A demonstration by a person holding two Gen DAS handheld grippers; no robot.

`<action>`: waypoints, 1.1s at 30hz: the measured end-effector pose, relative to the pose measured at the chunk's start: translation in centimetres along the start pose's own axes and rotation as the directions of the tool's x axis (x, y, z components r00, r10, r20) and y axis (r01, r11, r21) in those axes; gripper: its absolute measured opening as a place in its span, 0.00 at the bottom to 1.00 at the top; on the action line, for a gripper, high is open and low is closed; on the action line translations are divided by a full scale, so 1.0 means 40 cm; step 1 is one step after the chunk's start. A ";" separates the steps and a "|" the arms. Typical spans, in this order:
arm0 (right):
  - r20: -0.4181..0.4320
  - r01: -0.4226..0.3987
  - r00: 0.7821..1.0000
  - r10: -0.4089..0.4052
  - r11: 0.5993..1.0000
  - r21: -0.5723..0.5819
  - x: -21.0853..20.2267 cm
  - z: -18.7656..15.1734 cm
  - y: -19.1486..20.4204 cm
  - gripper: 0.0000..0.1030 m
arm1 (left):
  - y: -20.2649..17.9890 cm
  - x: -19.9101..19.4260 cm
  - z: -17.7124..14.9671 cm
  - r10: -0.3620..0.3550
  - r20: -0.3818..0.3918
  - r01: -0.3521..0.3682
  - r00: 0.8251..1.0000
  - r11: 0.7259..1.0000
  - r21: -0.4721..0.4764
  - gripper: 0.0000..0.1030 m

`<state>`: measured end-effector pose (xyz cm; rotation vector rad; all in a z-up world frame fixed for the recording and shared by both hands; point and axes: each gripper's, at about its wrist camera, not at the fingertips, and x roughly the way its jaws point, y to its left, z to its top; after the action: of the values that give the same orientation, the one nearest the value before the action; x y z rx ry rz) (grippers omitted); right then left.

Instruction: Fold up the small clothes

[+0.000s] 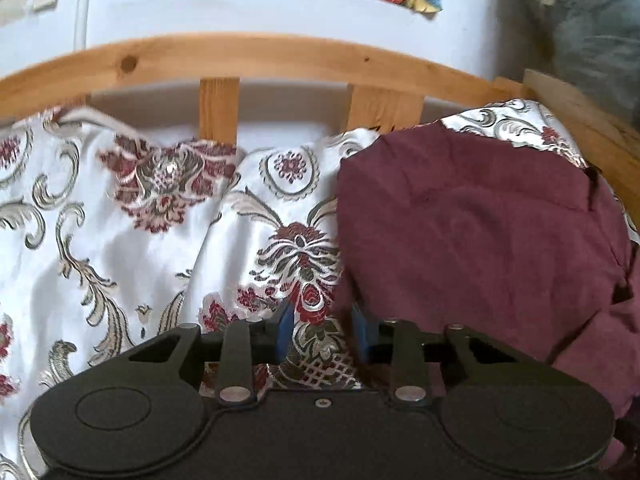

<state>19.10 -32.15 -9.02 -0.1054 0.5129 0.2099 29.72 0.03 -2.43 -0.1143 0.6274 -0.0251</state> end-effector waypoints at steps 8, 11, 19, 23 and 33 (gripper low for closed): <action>-0.028 -0.031 0.999 0.029 0.998 -0.062 0.009 -0.014 0.018 0.04 | 0.006 0.049 0.009 -0.088 -0.070 0.080 0.994 0.991 -0.103 0.04; -0.003 0.009 1.000 -0.009 0.996 -0.094 -0.003 -0.010 0.021 0.01 | -0.003 0.034 0.008 -0.025 -0.033 0.021 0.999 0.994 -0.111 0.03; -0.025 0.018 1.000 -0.018 1.000 0.008 0.003 0.000 -0.048 0.01 | 0.039 0.028 0.000 0.011 -0.042 -0.021 0.999 0.970 -0.244 0.03; -0.010 -0.052 0.999 0.053 0.996 0.071 0.002 0.003 -0.063 0.10 | 0.044 0.023 0.002 -0.001 -0.036 -0.009 0.999 0.966 -0.259 0.03; -0.088 -0.126 0.988 0.127 0.992 0.022 0.028 -0.004 -0.009 0.11 | 0.033 0.016 0.001 0.005 -0.026 -0.011 1.000 0.968 -0.252 0.03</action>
<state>20.06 -32.33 -9.69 -0.0665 0.6110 0.3261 30.26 1.32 -2.94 -0.3587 0.6542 0.0617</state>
